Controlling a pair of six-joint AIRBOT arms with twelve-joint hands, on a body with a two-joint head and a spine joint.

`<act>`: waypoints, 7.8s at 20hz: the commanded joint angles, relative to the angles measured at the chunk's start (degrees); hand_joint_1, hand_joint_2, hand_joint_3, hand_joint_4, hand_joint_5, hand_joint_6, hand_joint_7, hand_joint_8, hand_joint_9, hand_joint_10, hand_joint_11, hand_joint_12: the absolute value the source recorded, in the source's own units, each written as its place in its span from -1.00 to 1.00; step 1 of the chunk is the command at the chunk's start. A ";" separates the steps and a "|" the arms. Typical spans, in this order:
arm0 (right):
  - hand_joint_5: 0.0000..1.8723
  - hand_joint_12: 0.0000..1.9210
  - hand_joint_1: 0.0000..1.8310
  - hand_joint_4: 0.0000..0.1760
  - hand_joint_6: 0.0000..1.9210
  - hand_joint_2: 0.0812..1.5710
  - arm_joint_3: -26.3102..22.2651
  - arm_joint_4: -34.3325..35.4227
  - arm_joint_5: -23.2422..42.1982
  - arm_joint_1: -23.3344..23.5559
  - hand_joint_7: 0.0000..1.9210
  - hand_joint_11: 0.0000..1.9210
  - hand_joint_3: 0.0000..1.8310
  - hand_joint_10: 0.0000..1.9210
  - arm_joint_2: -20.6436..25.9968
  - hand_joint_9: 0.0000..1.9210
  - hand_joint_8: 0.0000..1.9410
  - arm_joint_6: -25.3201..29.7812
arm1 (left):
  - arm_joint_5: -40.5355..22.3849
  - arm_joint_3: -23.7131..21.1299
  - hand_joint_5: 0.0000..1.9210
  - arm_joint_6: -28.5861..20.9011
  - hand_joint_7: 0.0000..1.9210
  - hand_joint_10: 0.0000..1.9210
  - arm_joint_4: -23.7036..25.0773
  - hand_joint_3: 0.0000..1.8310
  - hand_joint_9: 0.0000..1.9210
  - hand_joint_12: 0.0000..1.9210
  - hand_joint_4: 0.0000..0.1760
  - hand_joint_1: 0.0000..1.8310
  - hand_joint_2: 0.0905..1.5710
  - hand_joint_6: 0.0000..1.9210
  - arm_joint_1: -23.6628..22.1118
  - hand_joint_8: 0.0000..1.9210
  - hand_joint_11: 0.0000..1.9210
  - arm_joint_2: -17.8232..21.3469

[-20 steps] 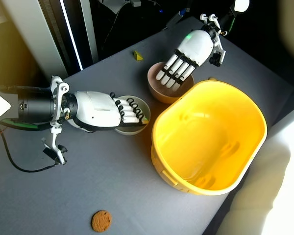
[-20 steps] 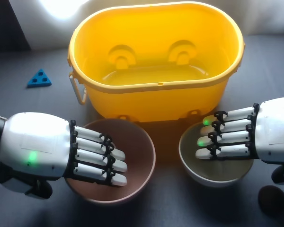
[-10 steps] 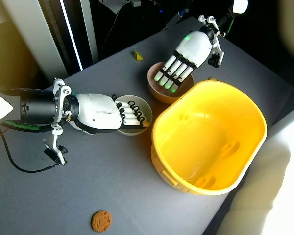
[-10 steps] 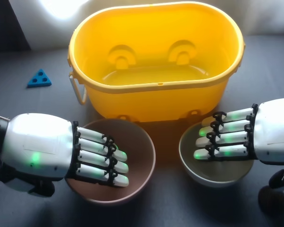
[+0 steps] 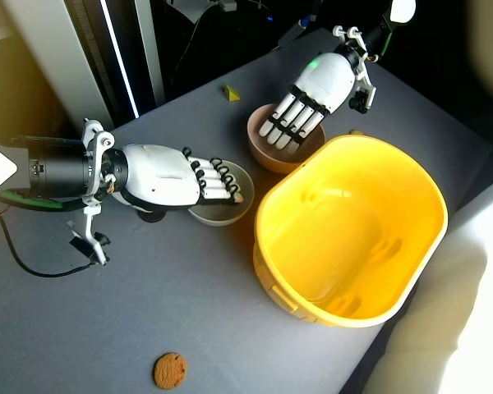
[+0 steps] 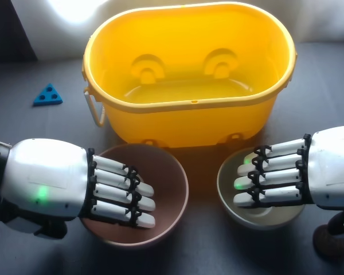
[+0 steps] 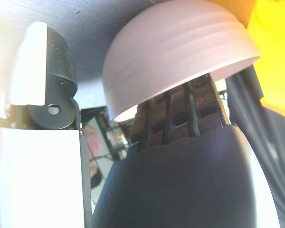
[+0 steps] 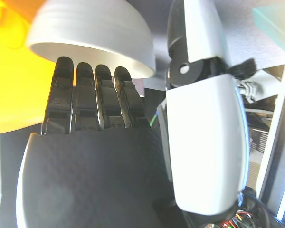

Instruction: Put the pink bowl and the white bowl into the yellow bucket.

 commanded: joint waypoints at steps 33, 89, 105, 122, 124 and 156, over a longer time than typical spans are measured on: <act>-1.00 -0.73 0.21 -1.00 -1.00 0.19 2.25 3.44 3.64 -0.89 -1.00 -1.00 -1.00 -1.00 -0.31 -1.00 -1.00 -0.62 | -3.37 0.19 -0.87 0.33 -0.89 -1.00 -3.18 -1.00 -0.94 -0.47 -1.00 0.43 0.31 -1.00 0.71 -1.00 -1.00 -0.03; 0.09 -0.13 0.53 -1.00 -0.15 0.27 2.58 -4.09 17.05 16.90 0.28 0.00 -1.00 -0.17 3.64 0.22 -0.46 11.28 | -19.78 1.33 0.05 -14.82 0.04 0.24 -8.74 -1.00 -0.06 0.16 -1.00 0.51 0.37 -0.11 -9.77 0.00 -0.26 6.35; 0.15 -0.06 0.53 -1.00 -0.18 0.27 2.88 -4.60 17.92 18.55 0.24 -0.02 -1.00 -0.14 2.80 0.19 -0.38 2.57 | -24.03 6.92 -0.08 -21.28 -0.02 0.30 -17.61 -1.00 -0.14 0.18 -1.00 0.49 0.42 0.13 -13.11 0.14 -0.29 7.03; 0.14 -0.02 0.53 -1.00 -0.20 0.27 4.10 1.79 15.23 21.23 0.24 -0.06 -1.00 -0.12 1.11 0.20 -0.40 -23.08 | -24.50 13.05 -0.08 -25.66 -0.01 0.29 -22.09 -1.00 -0.13 0.25 -1.00 0.50 0.42 0.17 -18.23 0.07 -0.36 5.94; 0.15 0.01 0.53 -1.00 -0.19 0.28 4.26 2.58 15.25 21.25 0.22 -0.09 -1.00 -0.07 0.92 0.17 -0.39 -24.79 | -24.35 13.88 -0.06 -26.28 0.01 0.26 -22.08 -1.00 -0.13 0.17 -1.00 0.49 0.41 0.16 -19.12 0.03 -0.35 5.59; 0.08 -0.10 0.52 -1.00 -0.05 0.29 22.55 33.16 15.52 16.85 0.21 -0.08 -1.00 -0.12 -12.76 0.15 -0.35 -36.73 | -16.56 29.46 0.00 -23.28 0.05 0.19 -17.46 -1.00 -0.13 -0.10 -1.00 0.50 0.39 0.05 -26.33 0.06 -0.29 -10.62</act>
